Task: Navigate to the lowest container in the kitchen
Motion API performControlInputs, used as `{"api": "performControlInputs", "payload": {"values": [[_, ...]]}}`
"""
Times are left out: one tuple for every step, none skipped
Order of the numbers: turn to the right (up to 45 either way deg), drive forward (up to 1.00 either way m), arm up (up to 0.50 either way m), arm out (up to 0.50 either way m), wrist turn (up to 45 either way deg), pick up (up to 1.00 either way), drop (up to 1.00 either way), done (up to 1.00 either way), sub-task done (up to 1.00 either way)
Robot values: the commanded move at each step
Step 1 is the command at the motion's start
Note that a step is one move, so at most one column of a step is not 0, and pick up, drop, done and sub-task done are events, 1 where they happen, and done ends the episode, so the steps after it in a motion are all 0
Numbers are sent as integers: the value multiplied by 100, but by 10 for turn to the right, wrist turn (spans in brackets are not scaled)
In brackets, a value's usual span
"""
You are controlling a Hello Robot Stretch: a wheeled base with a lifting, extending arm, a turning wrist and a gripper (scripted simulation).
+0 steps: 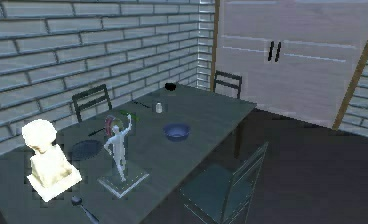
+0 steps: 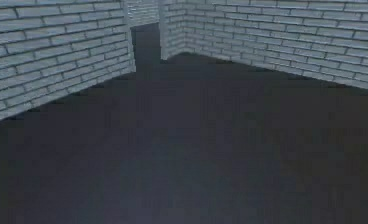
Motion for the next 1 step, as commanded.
{"api": "performControlInputs", "payload": {"values": [[0, 0, 0, 0, 0, 0, 0, 100, 0]]}}
